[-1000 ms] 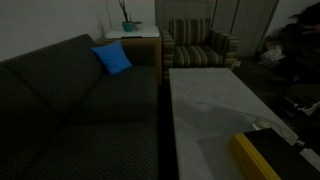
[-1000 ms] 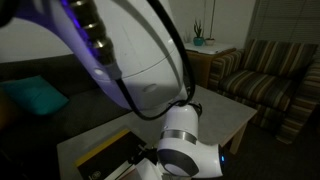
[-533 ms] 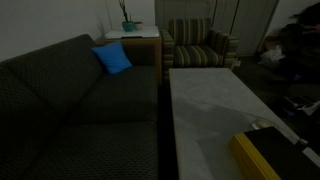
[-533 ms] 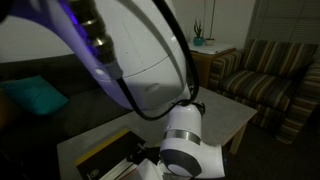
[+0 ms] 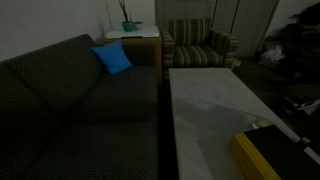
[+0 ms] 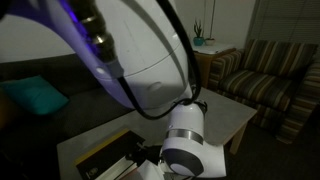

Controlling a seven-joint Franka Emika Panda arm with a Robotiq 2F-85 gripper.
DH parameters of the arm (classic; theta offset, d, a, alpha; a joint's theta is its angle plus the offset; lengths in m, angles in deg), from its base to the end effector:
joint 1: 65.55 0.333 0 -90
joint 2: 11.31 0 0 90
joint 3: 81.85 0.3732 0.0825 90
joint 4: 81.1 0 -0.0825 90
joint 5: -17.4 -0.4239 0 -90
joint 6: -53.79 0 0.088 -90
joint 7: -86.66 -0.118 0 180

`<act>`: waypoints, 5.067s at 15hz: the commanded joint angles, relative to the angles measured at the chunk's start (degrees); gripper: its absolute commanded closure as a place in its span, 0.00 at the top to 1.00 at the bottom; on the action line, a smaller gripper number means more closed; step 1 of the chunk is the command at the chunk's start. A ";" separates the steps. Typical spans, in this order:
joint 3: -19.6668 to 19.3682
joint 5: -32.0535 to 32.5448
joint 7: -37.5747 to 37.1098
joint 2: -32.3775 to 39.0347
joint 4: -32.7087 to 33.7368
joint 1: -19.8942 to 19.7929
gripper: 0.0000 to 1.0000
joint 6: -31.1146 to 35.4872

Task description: Place the lid of the silver container on the table, open the black book, then close the container

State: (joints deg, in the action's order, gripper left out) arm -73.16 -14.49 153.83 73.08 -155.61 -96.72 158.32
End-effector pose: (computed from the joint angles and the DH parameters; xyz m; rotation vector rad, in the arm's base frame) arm 0.5647 -0.1793 -0.1995 -2.0212 -0.2962 0.2289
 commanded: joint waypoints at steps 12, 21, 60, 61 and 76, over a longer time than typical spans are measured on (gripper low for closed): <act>0.39 -1.25 9.01 0.00 1.01 -1.12 0.00 -4.09; 0.03 -1.92 9.33 -0.01 2.32 0.41 0.00 -2.82; -3.01 0.09 -11.67 -1.89 3.64 11.17 0.00 12.21; -3.24 0.22 -12.03 -1.97 3.83 11.45 0.00 12.08; -2.78 6.13 -2.49 -1.66 7.58 10.60 0.00 5.31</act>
State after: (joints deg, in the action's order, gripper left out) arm -76.29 -9.63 148.13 71.48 -148.97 -85.35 166.25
